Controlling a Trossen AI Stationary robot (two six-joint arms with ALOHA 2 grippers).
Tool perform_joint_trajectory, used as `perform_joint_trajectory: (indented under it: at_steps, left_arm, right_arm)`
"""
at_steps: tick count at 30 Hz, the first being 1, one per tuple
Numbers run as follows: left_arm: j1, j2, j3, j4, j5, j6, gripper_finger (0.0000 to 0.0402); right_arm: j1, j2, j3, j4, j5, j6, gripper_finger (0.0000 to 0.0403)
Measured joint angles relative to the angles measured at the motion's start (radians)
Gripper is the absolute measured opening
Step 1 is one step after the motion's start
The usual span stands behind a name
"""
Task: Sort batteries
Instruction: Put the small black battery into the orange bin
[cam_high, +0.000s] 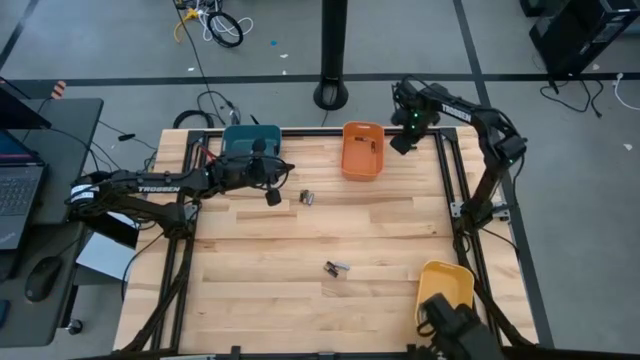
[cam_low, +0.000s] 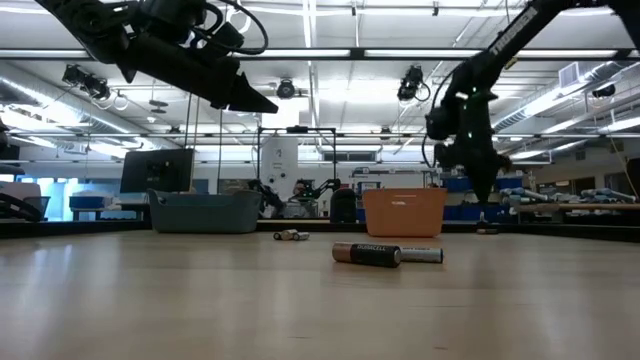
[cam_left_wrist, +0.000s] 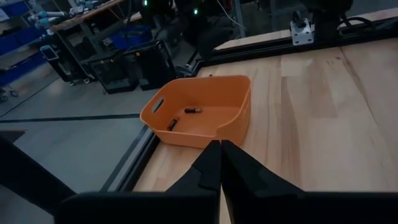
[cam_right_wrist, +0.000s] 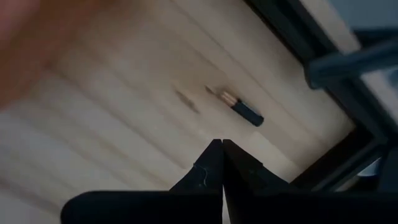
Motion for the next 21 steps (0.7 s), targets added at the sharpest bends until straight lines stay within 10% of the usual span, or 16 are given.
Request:
perform_joint_trajectory:
  at_steps: [21]
  left_arm:
    - [0.001,0.000,0.000,-0.003,-0.027,0.000,0.0015]
  right_arm:
    - [-0.090,0.122,0.002,0.085,0.117,0.056,0.0009]
